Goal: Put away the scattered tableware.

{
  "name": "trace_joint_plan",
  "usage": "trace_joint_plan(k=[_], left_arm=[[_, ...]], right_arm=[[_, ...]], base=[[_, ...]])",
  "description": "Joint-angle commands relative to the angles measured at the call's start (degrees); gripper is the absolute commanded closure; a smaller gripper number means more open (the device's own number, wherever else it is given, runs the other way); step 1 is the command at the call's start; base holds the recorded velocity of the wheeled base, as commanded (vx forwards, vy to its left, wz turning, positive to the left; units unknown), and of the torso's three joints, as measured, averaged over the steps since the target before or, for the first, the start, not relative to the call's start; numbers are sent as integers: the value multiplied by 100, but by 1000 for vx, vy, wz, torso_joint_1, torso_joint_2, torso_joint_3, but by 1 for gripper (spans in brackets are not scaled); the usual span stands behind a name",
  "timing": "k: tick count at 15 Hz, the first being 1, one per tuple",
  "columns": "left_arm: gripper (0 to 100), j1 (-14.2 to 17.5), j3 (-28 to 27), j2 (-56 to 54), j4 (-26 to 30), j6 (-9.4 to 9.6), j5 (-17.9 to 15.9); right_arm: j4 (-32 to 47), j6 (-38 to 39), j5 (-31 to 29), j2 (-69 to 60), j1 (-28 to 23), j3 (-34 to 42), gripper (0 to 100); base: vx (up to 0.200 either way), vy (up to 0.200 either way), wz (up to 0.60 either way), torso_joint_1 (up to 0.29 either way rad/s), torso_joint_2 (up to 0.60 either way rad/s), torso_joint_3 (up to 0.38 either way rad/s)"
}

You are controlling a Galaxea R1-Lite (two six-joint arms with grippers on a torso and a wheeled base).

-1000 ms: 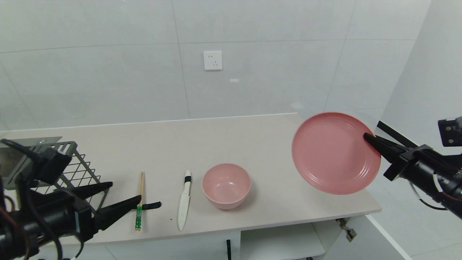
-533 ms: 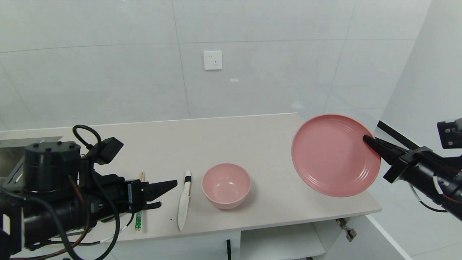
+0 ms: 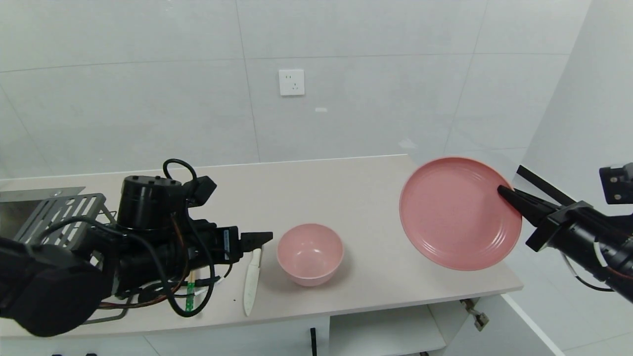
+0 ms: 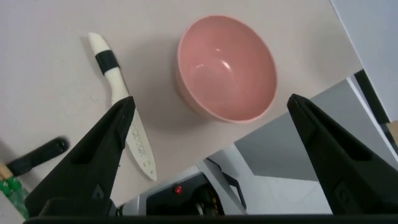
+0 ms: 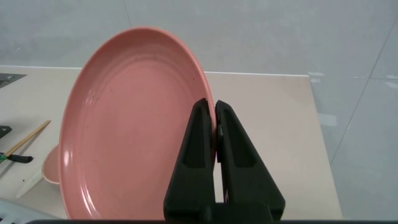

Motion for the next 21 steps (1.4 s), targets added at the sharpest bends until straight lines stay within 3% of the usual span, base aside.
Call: trace_joint_plan(k=[1,8,21], left_arm=[[0,-54,-283,469,10,-4,46],[0,-124,-802,1224,-16,5,73],[0,-142,-1637,2534,-43,31,55]], right_arm=[[-6,1,4,-1,2,20,100],[-6,-16,4,-1,230,125,100],[-6,-8,-5,35,186,37,100]], base=[[0,0,0,0,0,0],[0,0,0,0,0,0],[0,0,0,0,0,0]])
